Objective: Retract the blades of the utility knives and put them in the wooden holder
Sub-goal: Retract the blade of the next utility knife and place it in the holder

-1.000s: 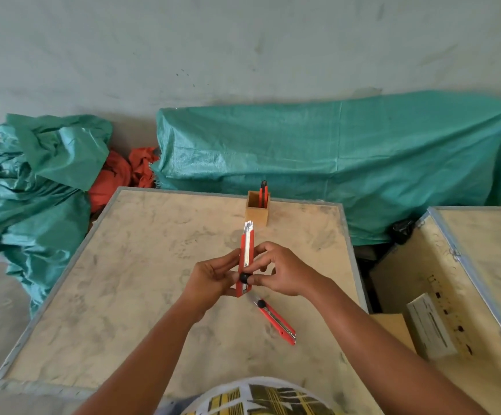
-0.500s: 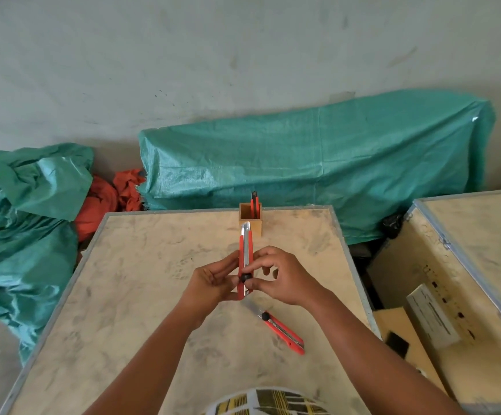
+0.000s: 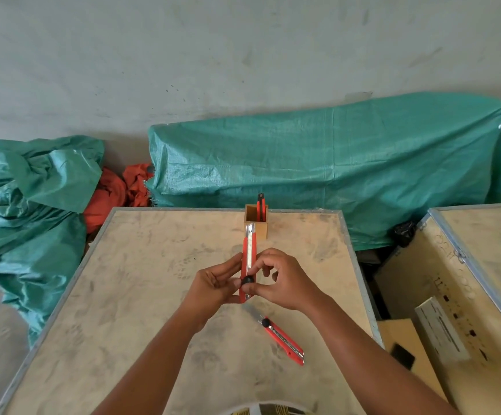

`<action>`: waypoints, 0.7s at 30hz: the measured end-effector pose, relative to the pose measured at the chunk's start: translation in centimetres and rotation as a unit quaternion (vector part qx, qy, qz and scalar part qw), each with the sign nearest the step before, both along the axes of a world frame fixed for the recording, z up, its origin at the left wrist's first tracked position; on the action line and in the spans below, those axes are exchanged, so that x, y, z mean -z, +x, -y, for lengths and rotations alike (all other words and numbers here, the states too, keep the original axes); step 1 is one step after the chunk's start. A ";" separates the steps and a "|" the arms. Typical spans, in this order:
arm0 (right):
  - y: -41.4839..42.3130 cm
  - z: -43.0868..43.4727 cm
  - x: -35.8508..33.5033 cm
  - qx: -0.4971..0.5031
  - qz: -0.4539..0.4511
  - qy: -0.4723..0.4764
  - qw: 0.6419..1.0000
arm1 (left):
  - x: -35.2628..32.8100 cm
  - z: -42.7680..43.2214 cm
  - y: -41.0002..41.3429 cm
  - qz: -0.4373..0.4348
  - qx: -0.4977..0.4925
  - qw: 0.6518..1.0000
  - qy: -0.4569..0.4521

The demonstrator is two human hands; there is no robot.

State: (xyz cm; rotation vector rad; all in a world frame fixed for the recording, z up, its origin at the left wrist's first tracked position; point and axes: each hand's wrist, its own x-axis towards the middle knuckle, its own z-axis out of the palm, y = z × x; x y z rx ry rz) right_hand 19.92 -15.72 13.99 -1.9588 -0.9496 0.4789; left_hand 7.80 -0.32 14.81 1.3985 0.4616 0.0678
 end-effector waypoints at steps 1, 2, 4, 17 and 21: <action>0.1 -0.2 0.2 0.000 -0.003 0.001 1.000 | 0.1 -0.2 0.1 -0.004 -0.002 1.000 0.001; 0.3 -0.3 0.4 0.002 -0.013 0.006 1.000 | 0.2 -0.3 0.3 -0.007 -0.004 1.000 0.002; 0.9 -0.7 0.8 0.016 -0.043 0.028 0.999 | 0.4 -0.8 0.7 -0.012 0.000 1.000 0.013; 11.7 -6.1 2.3 0.122 -0.042 0.087 0.988 | 1.9 -5.2 11.3 -0.017 0.009 0.998 0.061; 16.0 -8.7 2.9 0.163 -0.014 0.092 0.982 | 2.5 -7.4 16.4 -0.005 -0.002 0.992 0.130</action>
